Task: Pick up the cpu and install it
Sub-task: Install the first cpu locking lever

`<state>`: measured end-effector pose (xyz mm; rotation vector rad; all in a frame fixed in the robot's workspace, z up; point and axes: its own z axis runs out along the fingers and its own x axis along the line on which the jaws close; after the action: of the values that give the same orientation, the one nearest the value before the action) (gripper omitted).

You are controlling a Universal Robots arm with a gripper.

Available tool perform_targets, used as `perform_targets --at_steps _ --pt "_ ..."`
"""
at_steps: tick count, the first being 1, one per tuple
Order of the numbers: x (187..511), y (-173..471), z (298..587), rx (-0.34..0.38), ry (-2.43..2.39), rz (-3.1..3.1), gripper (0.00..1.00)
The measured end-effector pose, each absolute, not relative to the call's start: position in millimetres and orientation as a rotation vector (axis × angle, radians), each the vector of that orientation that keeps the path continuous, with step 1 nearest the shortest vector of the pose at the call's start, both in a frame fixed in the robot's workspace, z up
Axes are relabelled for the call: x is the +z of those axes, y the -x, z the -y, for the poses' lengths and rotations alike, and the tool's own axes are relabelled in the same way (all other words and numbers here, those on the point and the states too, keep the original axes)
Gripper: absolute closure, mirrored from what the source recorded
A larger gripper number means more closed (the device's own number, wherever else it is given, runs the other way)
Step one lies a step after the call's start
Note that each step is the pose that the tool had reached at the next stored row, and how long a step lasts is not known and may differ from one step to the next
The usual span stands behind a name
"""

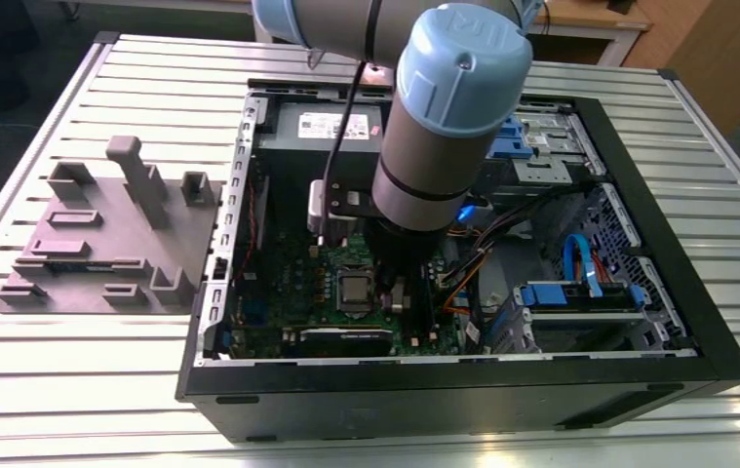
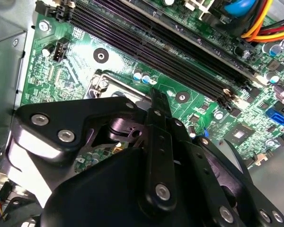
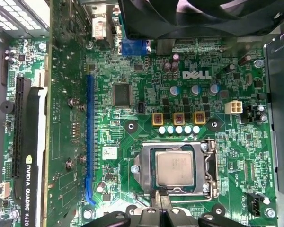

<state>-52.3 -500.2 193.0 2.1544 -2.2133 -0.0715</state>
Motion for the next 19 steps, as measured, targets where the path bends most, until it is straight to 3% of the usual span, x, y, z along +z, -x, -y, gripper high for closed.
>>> perform_targets --at_steps 19 --pt "186.2 45.6 500.2 -0.072 -2.156 2.212 0.89"
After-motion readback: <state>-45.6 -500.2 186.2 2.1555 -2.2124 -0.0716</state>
